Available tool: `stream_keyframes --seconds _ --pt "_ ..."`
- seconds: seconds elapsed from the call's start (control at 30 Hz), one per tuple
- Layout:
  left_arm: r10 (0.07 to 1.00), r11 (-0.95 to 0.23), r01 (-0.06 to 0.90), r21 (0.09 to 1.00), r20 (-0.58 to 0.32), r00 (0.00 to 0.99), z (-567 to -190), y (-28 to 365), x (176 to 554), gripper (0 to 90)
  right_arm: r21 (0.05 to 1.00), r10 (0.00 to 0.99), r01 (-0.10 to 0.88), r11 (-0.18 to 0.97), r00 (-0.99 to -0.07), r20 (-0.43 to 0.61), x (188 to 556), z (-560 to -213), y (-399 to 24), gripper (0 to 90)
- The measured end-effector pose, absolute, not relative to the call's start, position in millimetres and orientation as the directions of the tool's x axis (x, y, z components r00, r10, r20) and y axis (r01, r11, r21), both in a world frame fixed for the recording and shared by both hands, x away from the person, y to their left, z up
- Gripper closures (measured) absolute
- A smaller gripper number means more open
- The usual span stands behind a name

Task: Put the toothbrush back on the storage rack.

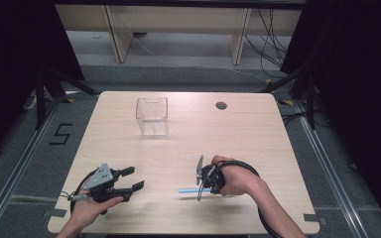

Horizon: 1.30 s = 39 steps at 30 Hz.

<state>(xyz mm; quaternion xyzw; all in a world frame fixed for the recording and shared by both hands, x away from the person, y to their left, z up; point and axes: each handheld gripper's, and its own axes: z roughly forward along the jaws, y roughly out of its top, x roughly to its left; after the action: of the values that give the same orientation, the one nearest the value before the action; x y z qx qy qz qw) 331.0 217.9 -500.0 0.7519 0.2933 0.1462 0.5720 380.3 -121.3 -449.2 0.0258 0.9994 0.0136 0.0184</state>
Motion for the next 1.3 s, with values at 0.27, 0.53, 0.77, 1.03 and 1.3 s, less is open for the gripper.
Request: stream_keyframes --seconds 0.27,0.53,0.77,1.03,1.3 --pt "0.509 -0.285 0.234 0.93 -0.06 0.859 -487.0 196.0 331.8 35.2 0.041 0.006 0.004 0.999 -0.999 -0.038 379.3 -445.3 -113.9 84.7" --pt "0.411 -0.35 0.198 0.915 -0.04 0.911 -482.4 167.8 334.0 38.5 0.046 -0.025 -0.026 0.999 -0.999 -0.032 379.3 -441.9 -100.1 84.7" --pt "0.359 -0.394 0.172 0.903 -0.021 0.933 -488.8 152.1 335.3 42.7 0.057 -0.079 -0.082 0.995 -0.996 -0.039 382.4 -437.5 -88.6 84.7" --pt "0.314 -0.426 0.153 0.892 -0.013 0.949 -497.7 141.9 338.2 51.4 0.057 -0.056 -0.058 0.997 -0.998 -0.041 380.2 -431.3 -80.9 84.8" --pt "0.297 -0.428 0.128 0.895 0.006 0.955 -498.0 138.6 338.5 61.7 0.078 -0.068 -0.072 0.994 -0.996 -0.051 381.2 -426.1 -75.7 84.7"
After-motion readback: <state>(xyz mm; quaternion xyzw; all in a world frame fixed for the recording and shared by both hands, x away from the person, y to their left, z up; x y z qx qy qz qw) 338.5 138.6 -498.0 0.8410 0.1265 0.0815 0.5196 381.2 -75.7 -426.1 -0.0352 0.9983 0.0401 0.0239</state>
